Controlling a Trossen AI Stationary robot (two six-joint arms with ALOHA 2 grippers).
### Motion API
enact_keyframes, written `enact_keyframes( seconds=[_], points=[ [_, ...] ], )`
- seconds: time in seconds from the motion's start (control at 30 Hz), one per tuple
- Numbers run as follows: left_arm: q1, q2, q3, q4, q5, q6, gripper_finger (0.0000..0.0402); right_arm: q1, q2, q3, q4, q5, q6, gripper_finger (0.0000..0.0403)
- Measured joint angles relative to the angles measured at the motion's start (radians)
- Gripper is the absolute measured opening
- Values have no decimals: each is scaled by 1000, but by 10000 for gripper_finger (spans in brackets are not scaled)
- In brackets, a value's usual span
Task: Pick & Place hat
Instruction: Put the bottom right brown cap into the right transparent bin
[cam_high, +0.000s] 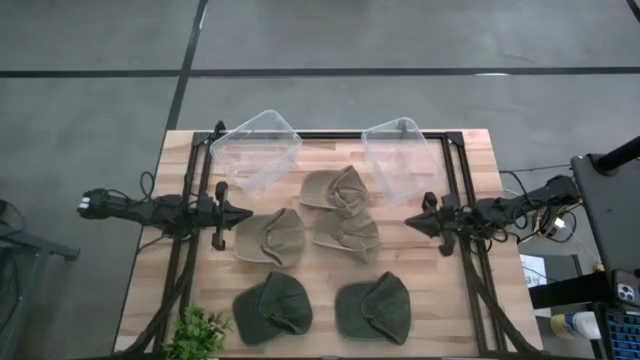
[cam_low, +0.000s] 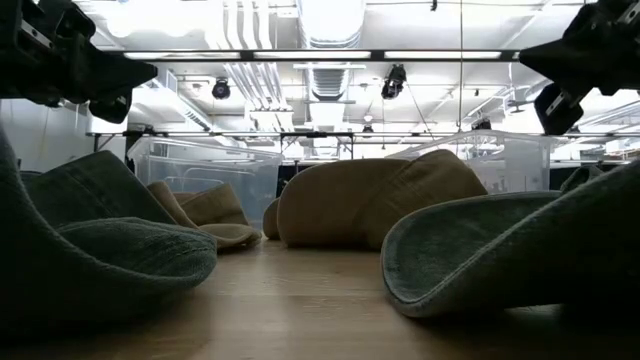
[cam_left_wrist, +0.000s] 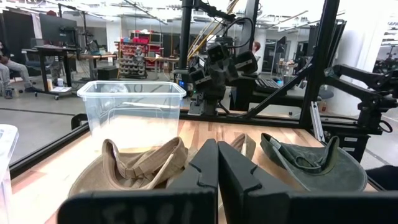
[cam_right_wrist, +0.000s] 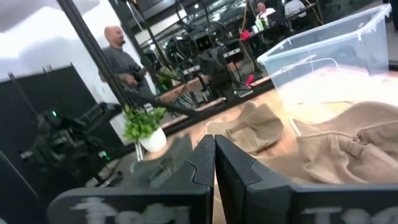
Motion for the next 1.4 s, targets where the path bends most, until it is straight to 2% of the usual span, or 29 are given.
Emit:
enact_keyframes(
  seconds=[0.17,0.37,0.63,0.83,0.97,1.1,1.23,1.4],
  points=[
    [0,0,0,0,0,0,3,1,101,0,85,-17,-46,9],
    [0,0,0,0,0,0,3,2,231,0,265,-26,-5,16],
    [0,0,0,0,0,0,3,21,411,76,313,-127,35,96],
    [0,0,0,-1,0,0,3,23,561,190,313,10,98,158],
    [0,0,0,-1,0,0,3,23,667,281,306,-11,96,178],
    [0,0,0,-5,0,0,3,23,804,396,300,-63,31,179],
    [0,0,0,-4,0,0,3,23,945,540,220,-85,-67,175],
    [0,0,0,-4,0,0,3,24,1104,747,-94,-86,-83,170]
  ],
)
